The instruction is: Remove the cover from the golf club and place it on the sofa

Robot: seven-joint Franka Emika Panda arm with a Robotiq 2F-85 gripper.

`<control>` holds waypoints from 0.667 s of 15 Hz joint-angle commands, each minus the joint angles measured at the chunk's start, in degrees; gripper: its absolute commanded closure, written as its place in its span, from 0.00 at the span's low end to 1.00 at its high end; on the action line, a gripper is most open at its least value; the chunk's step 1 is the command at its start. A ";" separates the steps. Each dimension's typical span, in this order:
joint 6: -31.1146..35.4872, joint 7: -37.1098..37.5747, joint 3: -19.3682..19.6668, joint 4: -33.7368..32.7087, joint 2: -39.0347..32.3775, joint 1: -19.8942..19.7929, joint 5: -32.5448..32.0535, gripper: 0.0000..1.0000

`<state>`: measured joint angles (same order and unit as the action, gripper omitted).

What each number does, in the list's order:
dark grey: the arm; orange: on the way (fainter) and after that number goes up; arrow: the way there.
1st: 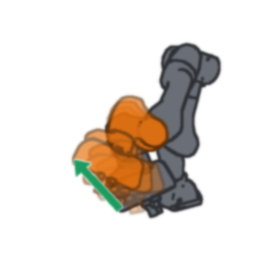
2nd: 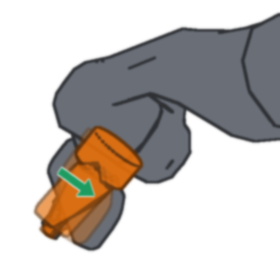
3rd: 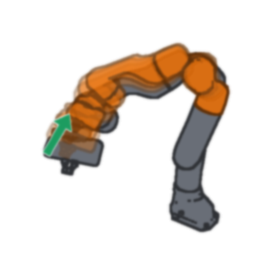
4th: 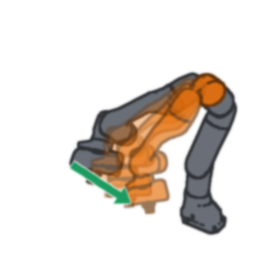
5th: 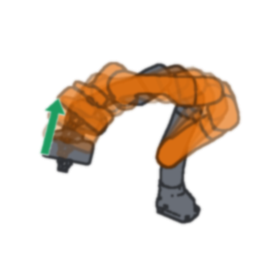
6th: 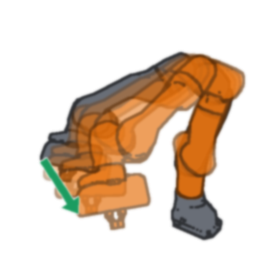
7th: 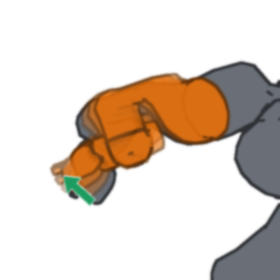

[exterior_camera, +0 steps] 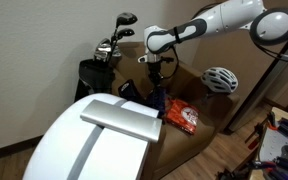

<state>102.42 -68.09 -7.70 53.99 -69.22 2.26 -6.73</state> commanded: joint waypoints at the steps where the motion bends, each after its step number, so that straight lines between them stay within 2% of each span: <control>1: 5.45 1.33 -2.15 -1.75 -3.12 -0.08 3.09 0.93; 2: 6.61 0.96 -2.50 -1.76 -3.65 0.09 3.52 0.93; 3: 8.34 1.51 -2.70 -1.43 -3.92 0.29 3.84 0.68; 5: 11.22 2.36 -3.04 -0.61 -3.95 0.27 4.02 0.60; 10: 13.98 1.86 -2.62 1.20 -1.62 -0.45 3.19 0.27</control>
<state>114.38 -66.56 -10.20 53.93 -72.68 2.74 -4.02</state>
